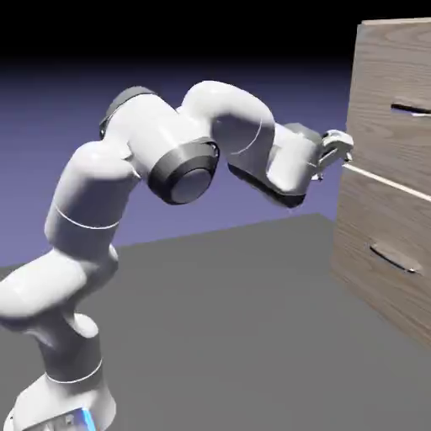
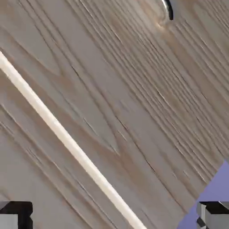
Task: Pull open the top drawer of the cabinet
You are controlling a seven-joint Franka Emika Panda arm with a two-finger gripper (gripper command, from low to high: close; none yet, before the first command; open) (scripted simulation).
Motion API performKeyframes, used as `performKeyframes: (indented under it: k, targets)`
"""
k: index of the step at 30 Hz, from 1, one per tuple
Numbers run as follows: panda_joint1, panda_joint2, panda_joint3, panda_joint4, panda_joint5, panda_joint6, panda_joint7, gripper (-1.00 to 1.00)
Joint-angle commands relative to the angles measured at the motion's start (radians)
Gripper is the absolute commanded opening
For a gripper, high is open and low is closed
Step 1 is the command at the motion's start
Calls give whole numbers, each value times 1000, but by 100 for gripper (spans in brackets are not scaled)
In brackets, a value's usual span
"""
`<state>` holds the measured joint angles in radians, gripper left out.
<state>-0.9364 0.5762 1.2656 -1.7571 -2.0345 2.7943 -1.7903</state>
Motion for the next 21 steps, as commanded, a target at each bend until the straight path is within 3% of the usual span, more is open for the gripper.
performKeyframes:
  k: [1, 13, 20, 21]
  targets:
    - [-16, 20, 22, 18, -35, -4, -44, 0]
    - [-186, 225, 248, 207, -399, -48, -497, 0]
    - [29, 330, 141, 446, -337, -12, -662, 0]
    - [29, 330, 141, 447, -337, -12, -662, -100]
